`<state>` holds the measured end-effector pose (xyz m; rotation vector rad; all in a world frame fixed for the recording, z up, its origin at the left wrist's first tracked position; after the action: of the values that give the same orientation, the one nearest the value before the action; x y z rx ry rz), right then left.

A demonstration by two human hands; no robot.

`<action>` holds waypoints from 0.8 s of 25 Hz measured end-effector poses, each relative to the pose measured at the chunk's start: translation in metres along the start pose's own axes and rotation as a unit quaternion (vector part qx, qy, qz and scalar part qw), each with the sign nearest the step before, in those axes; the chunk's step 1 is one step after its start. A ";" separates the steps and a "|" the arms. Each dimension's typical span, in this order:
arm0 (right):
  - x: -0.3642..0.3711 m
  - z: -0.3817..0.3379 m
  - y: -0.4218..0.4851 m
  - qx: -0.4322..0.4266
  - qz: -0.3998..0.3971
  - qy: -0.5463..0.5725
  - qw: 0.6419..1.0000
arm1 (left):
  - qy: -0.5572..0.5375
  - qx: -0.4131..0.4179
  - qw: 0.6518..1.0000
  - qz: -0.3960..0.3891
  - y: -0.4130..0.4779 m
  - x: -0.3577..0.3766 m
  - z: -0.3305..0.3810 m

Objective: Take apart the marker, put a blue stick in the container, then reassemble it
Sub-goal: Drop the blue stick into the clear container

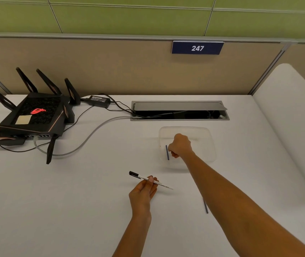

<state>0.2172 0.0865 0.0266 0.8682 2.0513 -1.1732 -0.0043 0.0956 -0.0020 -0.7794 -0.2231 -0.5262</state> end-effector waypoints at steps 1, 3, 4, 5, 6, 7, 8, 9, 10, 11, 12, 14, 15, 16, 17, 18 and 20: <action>-0.008 -0.001 -0.003 0.001 0.008 0.012 1.000 | -0.001 -0.002 1.000 -0.002 -0.001 0.001 0.000; -0.028 0.000 -0.012 0.002 0.026 0.050 0.998 | -0.003 -0.003 1.000 -0.007 -0.003 0.004 -0.001; -0.038 0.004 -0.018 0.001 0.036 0.079 0.996 | -0.003 -0.002 1.000 -0.010 -0.004 0.006 -0.001; -0.047 0.009 -0.026 -0.005 0.047 0.109 0.993 | -0.004 -0.001 1.000 -0.013 -0.006 0.008 -0.002; -0.054 0.017 -0.035 -0.011 0.057 0.135 0.989 | -0.004 -0.001 1.000 -0.016 -0.007 0.010 -0.002; -0.060 0.027 -0.045 -0.017 0.064 0.160 0.985 | -0.004 -0.001 1.000 -0.019 -0.010 0.012 -0.003; -0.063 0.038 -0.056 -0.021 0.068 0.181 0.981 | -0.004 0.000 1.000 -0.021 -0.012 0.013 -0.004; -0.064 0.051 -0.066 -0.025 0.070 0.198 0.977 | -0.005 0.001 1.000 -0.022 -0.014 0.015 -0.005; -0.062 0.064 -0.076 -0.024 0.070 0.206 0.976 | -0.005 0.001 1.000 -0.022 -0.016 0.017 -0.007; -0.057 0.078 -0.086 -0.016 0.067 0.204 0.977 | -0.005 0.001 1.000 -0.022 -0.018 0.018 -0.008; -0.050 0.094 -0.094 -0.001 0.062 0.191 0.980 | -0.003 0.000 1.000 -0.022 -0.021 0.020 -0.010; -0.029 0.121 -0.108 0.038 0.046 0.142 0.988 | 0.002 -0.001 1.000 -0.022 -0.026 0.022 -0.014; -0.017 0.133 -0.114 0.052 0.038 0.119 0.991 | 0.006 -0.002 1.000 -0.021 -0.029 0.024 -0.016; -0.005 0.143 -0.119 0.061 0.033 0.102 0.992 | 0.008 -0.002 1.000 -0.020 -0.032 0.025 -0.017; 0.004 0.152 -0.123 0.067 0.030 0.090 0.993 | 0.007 -0.001 1.000 -0.019 -0.036 0.026 -0.018; 0.012 0.158 -0.128 0.071 0.030 0.081 0.994 | 0.005 0.000 1.000 -0.019 -0.038 0.027 -0.020; 0.022 0.166 -0.135 0.072 0.031 0.073 0.994 | 0.003 0.001 1.000 -0.021 -0.043 0.028 -0.022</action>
<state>0.1289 -0.1088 0.0057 1.1094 2.0562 -1.2692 -0.0028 0.0438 0.0197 -0.7735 -0.2352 -0.5681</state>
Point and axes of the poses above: each hand's wrist, its own y-axis towards the middle knuckle, its own x-axis out of the palm, z = x × y, the point moved 1 cm from there along y, towards the middle knuckle, and after that the axes turned 7 degrees about -z, right-handed, at the moved point
